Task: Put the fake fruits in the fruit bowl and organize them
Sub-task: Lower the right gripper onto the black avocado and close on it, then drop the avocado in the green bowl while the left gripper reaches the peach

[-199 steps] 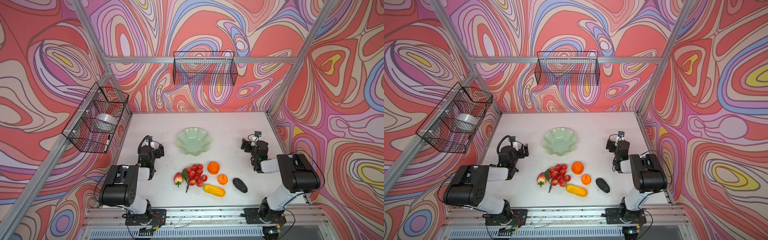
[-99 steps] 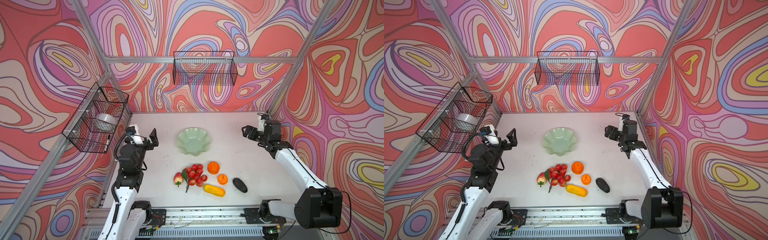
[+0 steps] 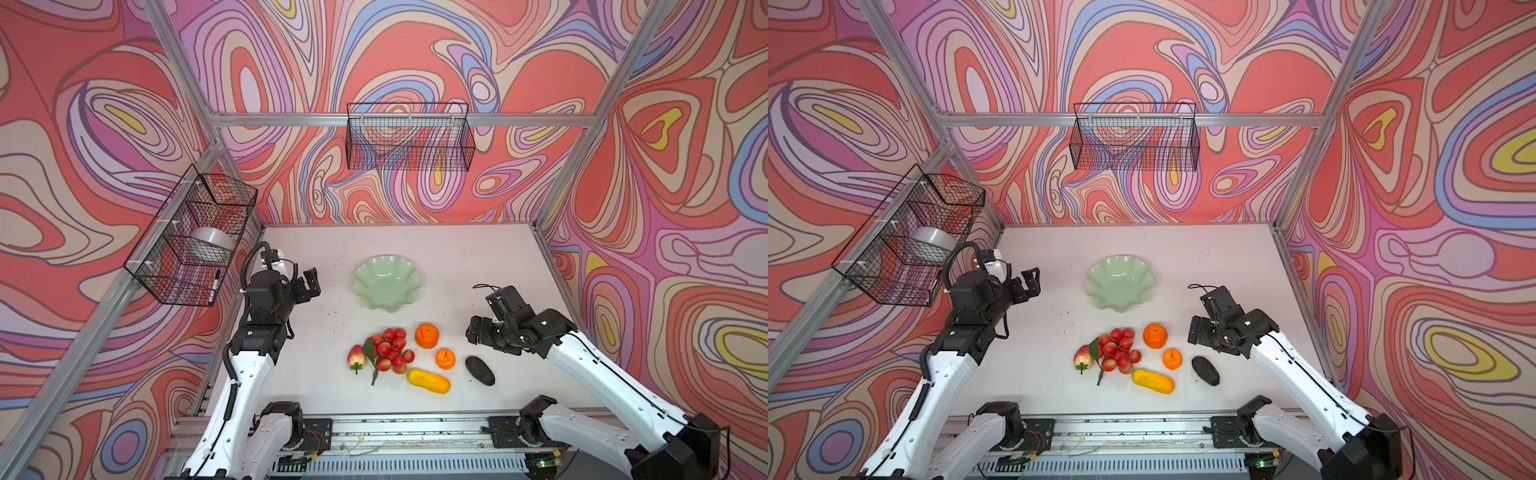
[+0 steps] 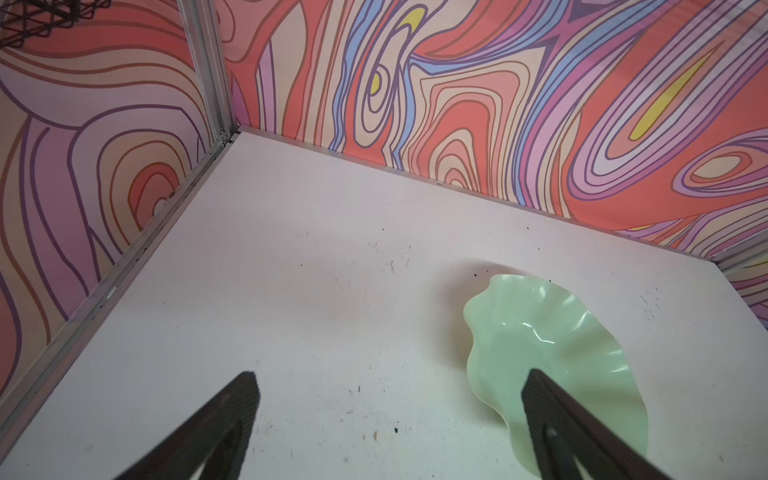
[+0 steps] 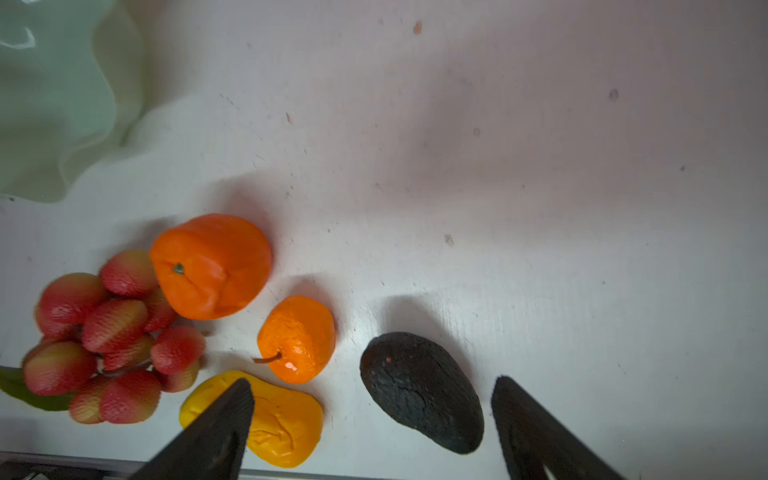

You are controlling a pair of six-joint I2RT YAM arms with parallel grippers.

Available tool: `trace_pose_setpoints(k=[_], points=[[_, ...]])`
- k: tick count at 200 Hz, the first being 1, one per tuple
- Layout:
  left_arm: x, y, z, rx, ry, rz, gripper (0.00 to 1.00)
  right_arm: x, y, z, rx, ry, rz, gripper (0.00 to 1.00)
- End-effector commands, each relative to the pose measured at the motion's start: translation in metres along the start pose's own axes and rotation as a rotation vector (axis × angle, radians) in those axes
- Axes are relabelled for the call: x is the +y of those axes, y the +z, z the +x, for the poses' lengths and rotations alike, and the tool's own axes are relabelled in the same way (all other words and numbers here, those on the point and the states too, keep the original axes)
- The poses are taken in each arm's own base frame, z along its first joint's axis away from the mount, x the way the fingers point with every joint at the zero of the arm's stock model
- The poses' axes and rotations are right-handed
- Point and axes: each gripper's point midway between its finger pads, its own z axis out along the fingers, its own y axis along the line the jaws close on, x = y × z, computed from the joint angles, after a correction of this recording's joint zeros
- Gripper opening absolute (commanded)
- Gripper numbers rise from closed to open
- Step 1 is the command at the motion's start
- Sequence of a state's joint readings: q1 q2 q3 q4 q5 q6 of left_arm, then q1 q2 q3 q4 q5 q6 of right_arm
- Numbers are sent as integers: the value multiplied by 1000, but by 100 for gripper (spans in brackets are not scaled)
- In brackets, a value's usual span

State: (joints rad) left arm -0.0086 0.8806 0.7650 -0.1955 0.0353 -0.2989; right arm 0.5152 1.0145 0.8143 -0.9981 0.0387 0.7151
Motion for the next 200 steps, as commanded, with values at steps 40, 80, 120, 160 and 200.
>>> trace_pose_setpoints(k=[40, 80, 120, 160, 200], points=[[4, -5, -1, 10, -8, -31, 100, -6, 36, 32, 35, 10, 96, 94], [4, -4, -1, 12, -7, -32, 100, -13, 53, 40, 34, -36, 201, 94], [4, -2, 0, 14, -5, -29, 100, -24, 75, 50, 42, -43, 255, 85], [8, -4, 0, 18, -9, -56, 100, -23, 73, 49, 17, -70, 294, 45], [16, -5, 7, 64, -27, -104, 100, 15, 45, 11, -94, -105, 235, 25]])
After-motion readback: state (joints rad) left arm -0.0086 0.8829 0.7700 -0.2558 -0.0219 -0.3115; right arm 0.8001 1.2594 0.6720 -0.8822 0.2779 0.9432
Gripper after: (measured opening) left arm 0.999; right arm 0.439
